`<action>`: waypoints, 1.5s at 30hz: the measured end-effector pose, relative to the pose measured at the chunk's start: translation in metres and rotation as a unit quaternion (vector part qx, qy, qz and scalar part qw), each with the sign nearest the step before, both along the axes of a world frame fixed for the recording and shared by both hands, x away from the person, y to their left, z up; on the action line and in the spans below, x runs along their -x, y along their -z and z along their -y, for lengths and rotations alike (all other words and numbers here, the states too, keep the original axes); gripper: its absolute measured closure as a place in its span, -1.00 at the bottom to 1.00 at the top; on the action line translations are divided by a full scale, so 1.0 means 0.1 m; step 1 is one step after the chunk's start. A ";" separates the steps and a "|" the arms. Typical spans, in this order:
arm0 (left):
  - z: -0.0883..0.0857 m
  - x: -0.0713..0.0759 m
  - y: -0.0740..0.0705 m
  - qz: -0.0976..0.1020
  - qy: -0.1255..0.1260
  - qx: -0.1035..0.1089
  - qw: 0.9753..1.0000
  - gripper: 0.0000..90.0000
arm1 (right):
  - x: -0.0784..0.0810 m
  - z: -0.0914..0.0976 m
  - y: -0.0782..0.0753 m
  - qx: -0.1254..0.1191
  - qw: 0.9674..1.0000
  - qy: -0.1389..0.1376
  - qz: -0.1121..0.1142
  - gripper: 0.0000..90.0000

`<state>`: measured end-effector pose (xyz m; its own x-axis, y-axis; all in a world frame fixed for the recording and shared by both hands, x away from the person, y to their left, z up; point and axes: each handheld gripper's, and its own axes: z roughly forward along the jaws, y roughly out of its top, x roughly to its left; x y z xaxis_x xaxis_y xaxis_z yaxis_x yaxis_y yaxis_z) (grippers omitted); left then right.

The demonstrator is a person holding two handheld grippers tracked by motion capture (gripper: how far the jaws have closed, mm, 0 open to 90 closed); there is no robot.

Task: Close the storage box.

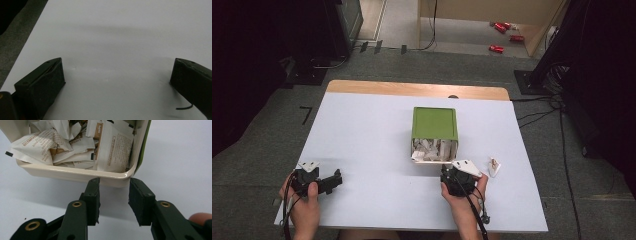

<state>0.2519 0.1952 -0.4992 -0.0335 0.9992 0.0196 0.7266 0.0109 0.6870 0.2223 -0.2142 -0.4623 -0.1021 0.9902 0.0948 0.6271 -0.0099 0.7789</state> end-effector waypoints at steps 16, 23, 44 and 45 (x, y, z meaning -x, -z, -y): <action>0.00 0.00 0.00 0.000 0.000 0.000 1.000 -1.00 | -0.11 0.02 0.01 -0.003 1.000 -0.003 -0.005 0.37; 0.00 0.00 0.00 0.000 0.000 0.000 1.000 -1.00 | -0.10 0.09 -0.02 -0.005 1.000 -0.026 -0.011 0.05; 0.00 0.00 0.00 0.000 -0.001 0.000 1.000 -1.00 | 0.14 0.76 -0.21 0.010 1.000 -0.012 0.015 -0.67; 0.00 0.00 0.00 0.000 -0.001 0.000 1.000 -1.00 | 0.14 0.76 -0.21 0.010 1.000 -0.012 0.015 -0.67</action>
<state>0.2519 0.1950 -0.4993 -0.0347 0.9992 0.0197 0.7259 0.0116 0.6877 0.2083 -0.2904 -0.4410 -0.1274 0.9892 0.0724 0.6038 0.0195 0.7969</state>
